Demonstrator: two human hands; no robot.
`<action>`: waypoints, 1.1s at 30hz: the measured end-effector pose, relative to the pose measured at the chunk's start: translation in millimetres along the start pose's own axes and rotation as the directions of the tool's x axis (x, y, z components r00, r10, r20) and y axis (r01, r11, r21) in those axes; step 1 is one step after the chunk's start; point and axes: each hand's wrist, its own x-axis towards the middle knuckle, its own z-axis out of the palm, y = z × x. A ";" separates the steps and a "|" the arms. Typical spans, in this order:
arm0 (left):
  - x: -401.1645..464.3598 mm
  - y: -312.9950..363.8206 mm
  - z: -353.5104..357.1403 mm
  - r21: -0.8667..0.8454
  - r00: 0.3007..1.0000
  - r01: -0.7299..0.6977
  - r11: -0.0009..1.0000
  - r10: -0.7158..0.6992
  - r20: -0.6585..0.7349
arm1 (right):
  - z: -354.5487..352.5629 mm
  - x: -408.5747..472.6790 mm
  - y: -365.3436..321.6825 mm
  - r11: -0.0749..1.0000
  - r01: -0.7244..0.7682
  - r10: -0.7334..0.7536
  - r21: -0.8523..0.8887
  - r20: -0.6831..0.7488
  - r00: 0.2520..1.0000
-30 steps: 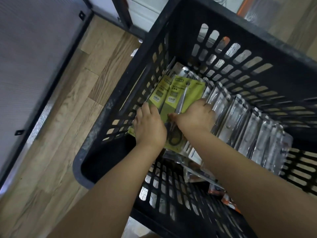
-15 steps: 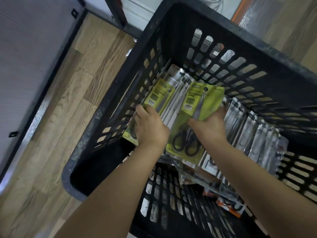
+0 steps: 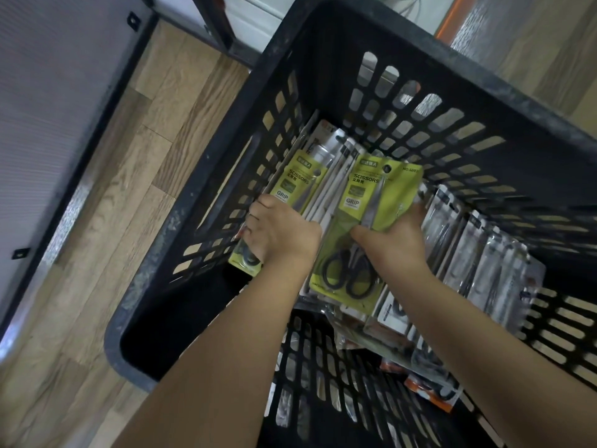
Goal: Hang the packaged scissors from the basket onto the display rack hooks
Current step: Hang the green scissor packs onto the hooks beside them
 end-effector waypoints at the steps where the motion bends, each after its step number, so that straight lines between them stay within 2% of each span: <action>1: -0.6 -0.8 0.7 -0.001 1.000 0.001 1.000 -0.001 -0.005 | -0.2 -0.4 -0.3 1.000 0.000 0.000 0.000 0.000 1.000; 7: -7.7 -7.9 1.6 0.039 0.998 -0.032 0.999 0.034 -0.058 | -1.6 -3.6 -0.8 1.000 -0.002 0.002 0.002 -0.002 1.000; 10: -16.3 -9.6 1.6 0.166 0.983 -0.116 0.979 0.136 -0.120 | -2.1 -7.7 -0.3 1.000 -0.007 0.007 0.007 -0.018 1.000; 12: -20.9 -11.9 4.5 0.177 0.969 -0.177 0.968 0.203 -0.139 | -2.4 -10.6 1.3 1.000 0.004 -0.003 0.016 -0.024 1.000; 14: -21.7 -16.9 6.8 -0.020 0.974 -0.203 0.979 0.200 -0.104 | -3.7 -13.6 3.4 1.000 0.009 -0.008 0.027 -0.015 1.000; 16: -18.8 -23.1 6.1 -0.284 0.985 -0.172 0.943 0.166 -0.047 | -6.1 -15.3 5.5 0.998 0.019 -0.020 0.054 0.008 1.000; 17: -14.4 -27.2 5.7 -0.356 0.989 -0.144 0.923 0.145 -0.024 | -7.5 -16.1 5.9 0.997 0.013 -0.015 0.070 0.030 0.999; 20: 4.9 -40.0 4.4 -0.421 0.987 -0.068 0.904 0.123 0.105 | -8.0 -10.6 11.8 0.987 -0.049 0.038 0.150 0.073 0.997; 23: 11.2 -46.6 5.8 -0.414 0.968 -0.070 0.908 0.163 0.193 | -7.5 -1.3 24.0 0.951 -0.137 0.102 0.276 0.137 0.985; 29: -21.7 -53.7 -3.0 -0.434 0.978 -0.140 0.890 0.193 0.079 | -22.1 -6.2 41.2 0.899 -0.208 0.132 0.385 0.214 0.968; 33: -50.1 -58.6 -26.2 -0.323 0.976 -0.217 0.921 0.201 -0.083 | -40.4 -37.2 37.0 0.901 -0.210 0.124 0.380 0.238 0.963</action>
